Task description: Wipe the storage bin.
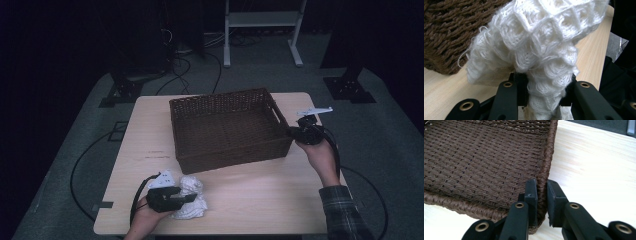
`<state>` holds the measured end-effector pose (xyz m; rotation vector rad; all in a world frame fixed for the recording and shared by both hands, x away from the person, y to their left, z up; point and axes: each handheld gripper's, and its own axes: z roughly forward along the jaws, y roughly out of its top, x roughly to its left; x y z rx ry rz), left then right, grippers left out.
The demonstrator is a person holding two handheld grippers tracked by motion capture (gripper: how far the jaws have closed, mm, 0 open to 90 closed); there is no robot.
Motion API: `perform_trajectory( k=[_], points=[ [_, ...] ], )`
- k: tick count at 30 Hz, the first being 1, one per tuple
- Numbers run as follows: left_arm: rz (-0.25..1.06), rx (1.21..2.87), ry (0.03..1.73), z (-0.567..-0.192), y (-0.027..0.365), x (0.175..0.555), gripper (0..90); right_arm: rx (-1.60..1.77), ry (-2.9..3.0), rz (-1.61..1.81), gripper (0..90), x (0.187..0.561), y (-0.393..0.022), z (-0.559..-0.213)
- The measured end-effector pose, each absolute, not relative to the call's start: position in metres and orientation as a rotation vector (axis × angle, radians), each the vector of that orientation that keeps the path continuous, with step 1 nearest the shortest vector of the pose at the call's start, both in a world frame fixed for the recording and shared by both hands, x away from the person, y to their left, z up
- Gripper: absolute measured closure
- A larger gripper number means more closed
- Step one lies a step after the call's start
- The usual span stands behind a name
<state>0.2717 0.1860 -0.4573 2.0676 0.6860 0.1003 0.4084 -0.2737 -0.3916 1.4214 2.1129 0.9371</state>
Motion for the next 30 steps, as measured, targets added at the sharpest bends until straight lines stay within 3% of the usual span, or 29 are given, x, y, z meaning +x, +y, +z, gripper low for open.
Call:
perform_trajectory(
  k=[7, 15, 30],
  points=[
    [0.107, 2.069, 0.691, -0.458, 0.187, 0.272, 67.1, 1.36, 2.09, 1.029, 71.5, 0.399, -0.282, -0.387],
    [0.112, 2.075, 0.693, -0.458, 0.187, 0.272, 67.2, 1.196, 2.052, 1.125, 89.3, 0.374, -0.307, -0.377],
    [0.105, 2.081, 0.703, -0.461, 0.188, 0.273, 67.2, 1.108, 2.162, 1.259, 89.4, 0.39, -0.322, -0.411]
  ],
)
